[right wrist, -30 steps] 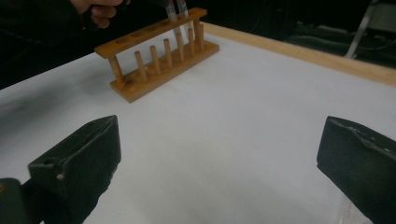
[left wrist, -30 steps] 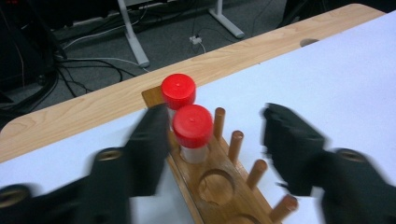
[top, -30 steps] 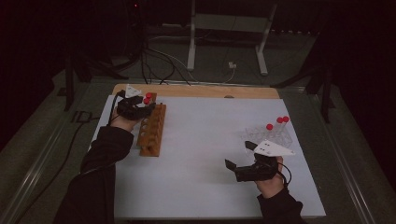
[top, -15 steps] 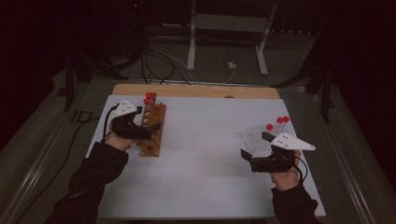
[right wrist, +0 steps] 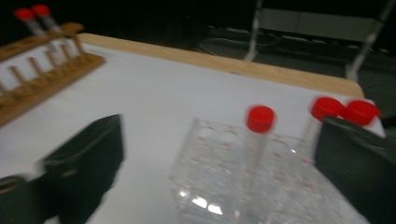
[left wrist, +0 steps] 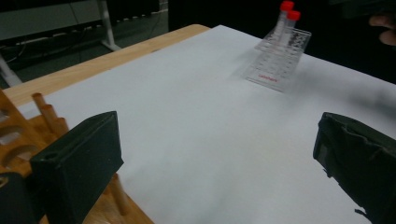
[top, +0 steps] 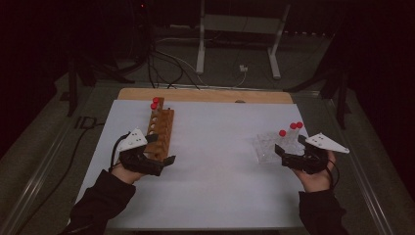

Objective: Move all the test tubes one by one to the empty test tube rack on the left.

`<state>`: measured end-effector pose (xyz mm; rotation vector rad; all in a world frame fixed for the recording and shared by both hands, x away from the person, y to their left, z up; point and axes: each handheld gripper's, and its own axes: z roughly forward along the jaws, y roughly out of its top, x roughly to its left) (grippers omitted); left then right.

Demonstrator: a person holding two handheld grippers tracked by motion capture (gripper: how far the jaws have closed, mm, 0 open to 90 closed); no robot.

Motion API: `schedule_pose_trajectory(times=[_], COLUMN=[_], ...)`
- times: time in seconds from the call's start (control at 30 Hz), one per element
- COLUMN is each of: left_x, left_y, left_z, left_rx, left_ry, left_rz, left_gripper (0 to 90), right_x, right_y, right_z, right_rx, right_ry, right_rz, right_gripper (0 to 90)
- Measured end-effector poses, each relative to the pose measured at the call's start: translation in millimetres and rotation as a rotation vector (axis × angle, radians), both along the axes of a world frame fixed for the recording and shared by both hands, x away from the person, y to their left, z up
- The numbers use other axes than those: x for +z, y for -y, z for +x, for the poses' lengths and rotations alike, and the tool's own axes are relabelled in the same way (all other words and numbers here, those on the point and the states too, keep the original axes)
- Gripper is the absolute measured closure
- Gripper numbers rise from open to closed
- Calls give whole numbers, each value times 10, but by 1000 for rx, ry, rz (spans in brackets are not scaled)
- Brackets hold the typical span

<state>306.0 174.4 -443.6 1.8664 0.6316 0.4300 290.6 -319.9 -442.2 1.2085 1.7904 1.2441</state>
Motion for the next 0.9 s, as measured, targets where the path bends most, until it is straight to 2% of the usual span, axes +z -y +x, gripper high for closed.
schedule_pose_trajectory(times=[0.1,0.17,0.23,0.33,0.4,0.53,0.83,0.9], left_x=[-36,-63,-80,-98,-108,-124,-130,-137], left_y=[18,21,23,22,23,35,45,46], left_z=[-53,-68,-75,-78,-80,-87,-91,-87], left_rx=[-13,-23,-24,-25,-26,-28,-34,-31], left_ry=[4,-2,-4,-7,-11,-8,-14,-14], left_rz=[3,-5,-1,-3,-3,4,5,9], left_gripper=[20,20,20,19,19,20,19,20], right_x=[-46,-87,-127,-199,-244,-300,-353,-364], right_y=[37,68,84,82,74,60,11,-4], right_z=[34,57,98,158,202,298,462,497], right_rx=[-12,-19,-28,-41,-44,-53,-54,-69], right_ry=[-20,-21,-38,-53,-69,-91,-125,-141], right_rz=[1,0,-7,-27,-47,-74,-88,-94], right_gripper=[81,179,186,259,352,449,602,634])
